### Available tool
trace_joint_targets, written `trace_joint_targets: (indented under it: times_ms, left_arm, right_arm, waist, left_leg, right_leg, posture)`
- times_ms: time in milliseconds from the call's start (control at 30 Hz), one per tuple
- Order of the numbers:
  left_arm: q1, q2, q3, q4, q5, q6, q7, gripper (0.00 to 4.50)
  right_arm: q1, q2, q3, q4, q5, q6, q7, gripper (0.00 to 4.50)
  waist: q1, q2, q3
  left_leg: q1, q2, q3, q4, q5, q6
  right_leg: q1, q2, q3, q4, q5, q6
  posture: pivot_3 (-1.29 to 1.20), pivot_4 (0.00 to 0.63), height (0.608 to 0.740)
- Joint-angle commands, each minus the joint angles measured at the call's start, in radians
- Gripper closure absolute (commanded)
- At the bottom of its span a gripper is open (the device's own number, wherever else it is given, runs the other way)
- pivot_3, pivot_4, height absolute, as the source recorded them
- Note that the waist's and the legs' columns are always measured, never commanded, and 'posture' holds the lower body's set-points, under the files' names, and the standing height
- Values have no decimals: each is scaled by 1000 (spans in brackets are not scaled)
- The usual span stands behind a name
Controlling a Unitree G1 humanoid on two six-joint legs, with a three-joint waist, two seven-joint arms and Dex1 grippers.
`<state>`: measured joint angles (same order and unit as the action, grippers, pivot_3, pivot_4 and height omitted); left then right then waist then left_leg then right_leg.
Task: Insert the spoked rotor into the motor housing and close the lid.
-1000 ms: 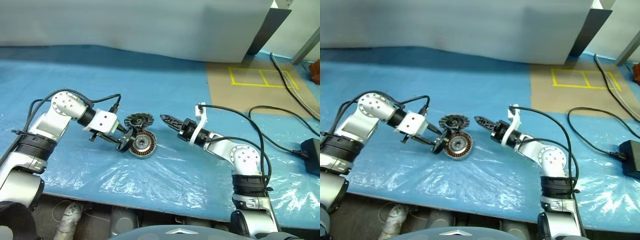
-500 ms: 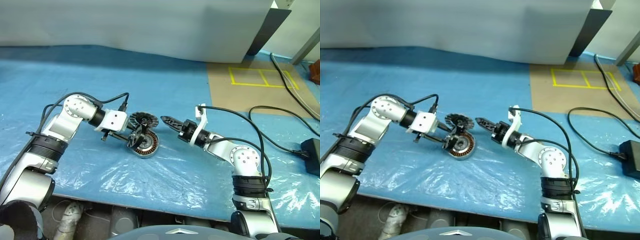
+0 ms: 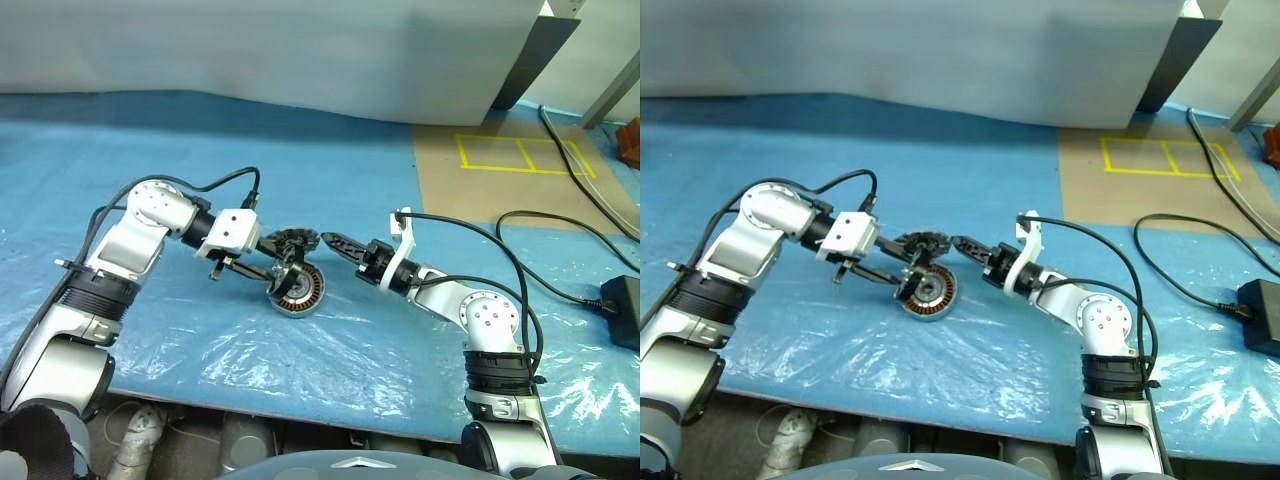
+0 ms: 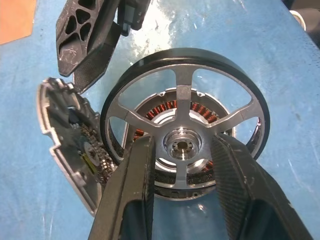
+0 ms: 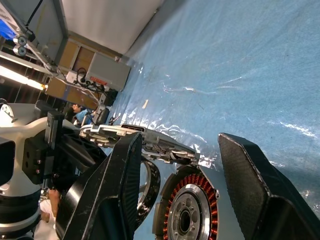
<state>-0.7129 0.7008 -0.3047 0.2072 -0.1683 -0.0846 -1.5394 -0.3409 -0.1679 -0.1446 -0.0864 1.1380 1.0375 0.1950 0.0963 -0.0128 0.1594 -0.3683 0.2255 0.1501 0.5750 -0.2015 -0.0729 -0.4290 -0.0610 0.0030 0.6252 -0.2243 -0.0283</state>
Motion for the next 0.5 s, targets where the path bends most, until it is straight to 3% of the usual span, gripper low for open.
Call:
trace_joint_targets:
  times_ms: [33, 233, 500]
  left_arm:
    - [-9, 0, 2, -21, 19, -27, 4, 3193]
    - [5, 39, -28, -2, 80, -102, -38, 3193]
    - [-4, 23, -46, -5, 123, -145, -19, 3193]
  right_arm:
    - [-4, 1, -4, -41, 5, 3, 10, 1988]
    - [4, 3, -10, -43, 8, 5, 1, 1988]
    - [12, 17, -14, -47, 9, 3, -10, 1988]
  waist:
    - [0, 0, 0]
    - [0, 0, 0]
    - [-1, 0, 0]
  left_leg:
    - [0, 0, 0, 0, 0, 0]
    - [0, 0, 0, 0, 0, 0]
    - [1, 0, 0, 0, 0, 0]
  right_leg:
    - [0, 0, 0, 0, 0, 0]
    - [0, 0, 0, 0, 0, 0]
    - [0, 0, 0, 0, 0, 0]
  posture:
    - [0, 150, 740]
    - [0, 150, 740]
    - [0, 150, 740]
